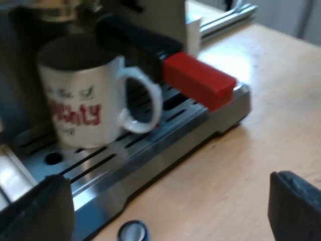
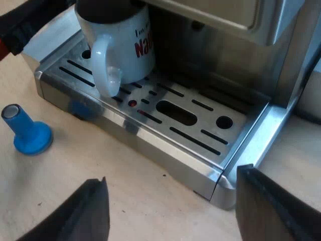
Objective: Remove mug from coffee machine
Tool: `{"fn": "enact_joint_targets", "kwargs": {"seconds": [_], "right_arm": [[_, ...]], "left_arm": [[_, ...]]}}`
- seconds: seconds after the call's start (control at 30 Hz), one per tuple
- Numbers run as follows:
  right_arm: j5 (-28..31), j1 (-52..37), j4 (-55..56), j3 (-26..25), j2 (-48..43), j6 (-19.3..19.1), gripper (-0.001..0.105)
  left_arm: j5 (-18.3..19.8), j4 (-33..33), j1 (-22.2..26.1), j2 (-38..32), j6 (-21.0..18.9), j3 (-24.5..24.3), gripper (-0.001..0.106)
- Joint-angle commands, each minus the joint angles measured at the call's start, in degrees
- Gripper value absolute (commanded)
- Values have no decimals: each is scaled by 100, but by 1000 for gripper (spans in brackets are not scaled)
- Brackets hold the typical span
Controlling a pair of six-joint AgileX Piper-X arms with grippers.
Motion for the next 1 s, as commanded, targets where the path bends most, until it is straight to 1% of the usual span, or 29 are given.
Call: {"fn": "enact_joint_targets", "kwargs": {"seconds": [0.03,0.33,0.5,0.67,0.77,0.93,1.0], "right_arm": [[-16,15,-96,-13,94,-79,56],[-30,15,-150,-1,206,-79,56],[-30,46,-270,218,206,-79,56],[3,370,-530,452,206,-69,56],[383,896,-1113,716,206,1,56],[819,1334,-1670,981,206,333,56],[926,1436,-1869,1092,206,359,56]], "left_arm": [[178,-188,-29,10,25,22,80],[178,-188,-29,10,25,23,80],[178,-188,-29,10,13,23,80],[178,-188,-29,10,13,23,80],[178,-188,-29,10,13,23,80],[178,-188,-29,10,13,23,80],[178,-174,-29,10,13,23,80]]}}
